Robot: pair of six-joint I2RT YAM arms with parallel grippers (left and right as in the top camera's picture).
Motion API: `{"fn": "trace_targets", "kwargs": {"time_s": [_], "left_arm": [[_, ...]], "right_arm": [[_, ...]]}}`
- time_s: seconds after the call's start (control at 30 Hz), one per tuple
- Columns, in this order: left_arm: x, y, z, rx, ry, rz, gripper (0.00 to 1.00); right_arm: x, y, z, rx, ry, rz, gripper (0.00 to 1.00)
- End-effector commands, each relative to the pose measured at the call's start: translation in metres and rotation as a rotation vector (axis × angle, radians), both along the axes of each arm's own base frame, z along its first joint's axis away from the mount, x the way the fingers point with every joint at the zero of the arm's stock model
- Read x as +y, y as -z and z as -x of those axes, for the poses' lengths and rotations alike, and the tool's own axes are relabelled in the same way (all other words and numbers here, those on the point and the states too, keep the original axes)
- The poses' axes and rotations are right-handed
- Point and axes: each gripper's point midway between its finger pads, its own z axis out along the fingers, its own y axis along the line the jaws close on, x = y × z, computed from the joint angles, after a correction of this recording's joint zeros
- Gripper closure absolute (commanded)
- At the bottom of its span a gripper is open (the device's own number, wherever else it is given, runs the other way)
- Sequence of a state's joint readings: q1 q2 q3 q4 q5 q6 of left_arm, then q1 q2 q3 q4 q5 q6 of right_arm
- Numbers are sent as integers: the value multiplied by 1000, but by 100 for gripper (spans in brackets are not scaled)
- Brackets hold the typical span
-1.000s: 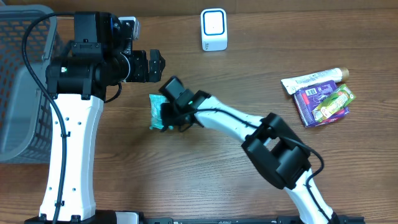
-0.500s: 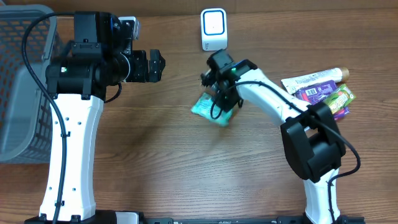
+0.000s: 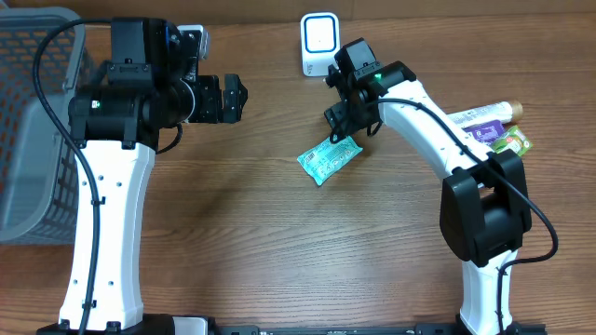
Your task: Scan the item barcode
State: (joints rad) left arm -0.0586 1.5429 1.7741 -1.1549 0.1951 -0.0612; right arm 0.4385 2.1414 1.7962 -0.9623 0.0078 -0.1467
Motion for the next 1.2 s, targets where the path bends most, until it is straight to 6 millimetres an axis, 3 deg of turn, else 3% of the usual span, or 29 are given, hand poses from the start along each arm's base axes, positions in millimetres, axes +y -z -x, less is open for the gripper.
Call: {"fn": "trace_targets", "kwargs": {"time_s": [0.0, 0.17, 0.33, 0.53, 0.67, 0.9, 1.03, 1.07, 1.17], "left_arm": [[-1, -2, -2, -2, -7, 12, 0], [-1, -2, -2, -2, -7, 12, 0], [-1, -2, -2, -2, -7, 12, 0], [-1, -2, -2, -2, -7, 12, 0], [-1, -2, -2, -2, -7, 12, 0], [-1, -2, -2, -2, -7, 12, 0], [-1, -2, -2, -2, -7, 12, 0], [-1, -2, -2, -2, -7, 12, 0], [-1, -2, -2, -2, -7, 12, 0]], "right_arm": [[-2, -21, -3, -24, -163, -64, 20], [-22, -20, -5, 71, -209, -341, 17], [-34, -3, -3, 149, -231, -519, 18], [-28, 43, 13, 284, -239, -563, 17], [-16, 55, 20, 333, -249, -647, 17], [8, 81, 40, 407, -285, -642, 18], [24, 101, 55, 463, -291, -595, 30], [23, 109, 55, 472, -255, -531, 46], [19, 114, 51, 478, -191, -487, 75]]}}
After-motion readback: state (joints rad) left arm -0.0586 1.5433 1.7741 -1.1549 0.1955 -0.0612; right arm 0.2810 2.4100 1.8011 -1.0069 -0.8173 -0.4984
